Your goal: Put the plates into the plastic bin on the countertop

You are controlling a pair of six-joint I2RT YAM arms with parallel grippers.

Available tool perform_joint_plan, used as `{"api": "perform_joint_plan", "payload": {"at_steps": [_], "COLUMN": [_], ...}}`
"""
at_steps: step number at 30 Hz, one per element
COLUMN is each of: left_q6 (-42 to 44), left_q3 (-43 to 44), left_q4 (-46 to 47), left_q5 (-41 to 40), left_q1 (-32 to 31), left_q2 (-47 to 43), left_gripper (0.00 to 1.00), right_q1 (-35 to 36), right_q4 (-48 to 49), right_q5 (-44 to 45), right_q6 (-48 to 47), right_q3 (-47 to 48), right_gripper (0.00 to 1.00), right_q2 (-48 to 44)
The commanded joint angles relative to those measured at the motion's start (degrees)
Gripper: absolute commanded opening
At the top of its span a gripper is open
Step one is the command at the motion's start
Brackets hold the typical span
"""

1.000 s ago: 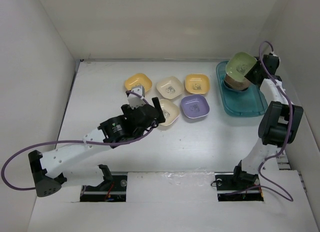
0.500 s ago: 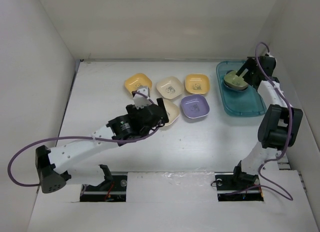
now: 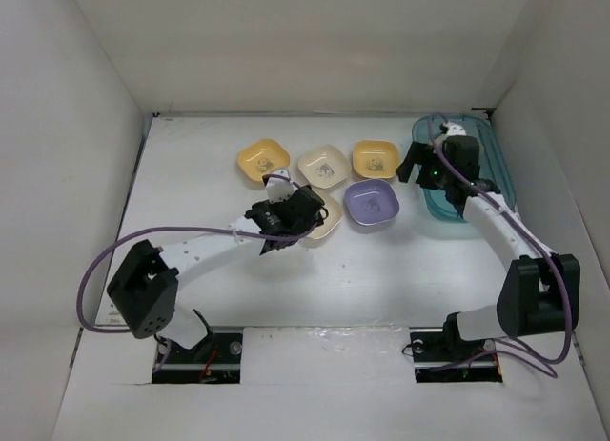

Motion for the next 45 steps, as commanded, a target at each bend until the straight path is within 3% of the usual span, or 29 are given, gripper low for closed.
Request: {"api": "perform_joint_plan", "payload": {"at_steps": [1, 7, 10, 11, 12, 16, 19, 23, 26, 34, 37, 38, 40, 41, 43, 45], "left_q6": [-1.02, -0.49, -1.90, -2.77, -3.74, -6.55, -9.72, -12.19, -7.91, 1.07, 4.06, 6.25, 8.20, 8.73, 10.40, 10.93], "left_q3": [-0.01, 1.39, 2.89, 3.42, 3.94, 3.43, 1.23, -0.26, -0.27, 0.26, 0.26, 0.26, 0.78, 0.78, 1.40, 2.80], "left_q4": [4.48, 9.06, 9.59, 8.98, 8.28, 6.86, 4.32, -1.74, -4.21, -5.09, -1.67, 0.51, 2.46, 2.99, 4.40, 5.02], "left_q5": [1.40, 3.60, 3.07, 3.07, 3.07, 2.54, -0.17, -5.88, -7.47, -4.50, -0.72, 0.33, 3.40, 3.94, 5.17, 5.71], "left_q1": [1.87, 5.20, 6.00, 6.61, 7.14, 7.14, 7.14, 3.55, 2.32, 2.31, 2.31, 2.31, 2.31, 2.31, 2.31, 2.31], "left_q2": [2.70, 10.17, 15.18, 16.41, 18.77, 20.91, 19.25, 11.78, 4.94, -9.67, -13.01, -13.54, -13.55, -13.55, -12.50, -11.00], "left_gripper": [1.00, 0.97, 0.83, 0.76, 0.57, 0.30, 0.01, 0.00, 0.00, 0.00, 0.00, 0.00, 0.00, 0.00, 0.03, 0.13], "right_q1": [4.58, 11.27, 13.64, 13.65, 14.34, 14.35, 14.87, 18.73, 20.76, 27.00, 28.76, 28.76, 28.77, 28.77, 28.77, 27.10], "right_q4": [3.39, 6.89, 6.90, 7.42, 7.43, 7.43, 7.43, 7.43, 7.43, 11.21, 14.01, 14.72, 16.12, 16.13, 16.13, 16.13], "right_q5": [-3.47, -9.44, -9.97, -9.97, -9.97, -11.81, -13.22, -15.05, -17.08, -18.94, -21.03, -21.66, -22.19, -22.19, -22.71, -22.72], "right_q6": [-5.97, -7.83, -8.44, -9.23, -9.24, -10.64, -12.39, -17.13, -19.69, -17.94, -16.01, -15.31, -13.37, -12.84, -11.35, -10.30], "right_q3": [-2.55, -8.44, -10.37, -10.38, -10.99, -11.52, -11.52, -9.68, -7.40, -2.57, -1.85, -1.24, -0.45, 0.34, 1.14, 1.93], "right_gripper": [0.99, 0.99, 0.99, 0.99, 0.99, 0.99, 0.99, 0.99, 0.99, 0.98, 0.87, 0.70, 0.48, 0.23, 0.04, 0.00], "right_q2": [-2.04, -7.04, -8.81, -9.34, -10.21, -11.54, -12.24, -9.09, -4.70, 4.36, 7.61, 8.23, 9.55, 9.55, 9.55, 9.55]}}
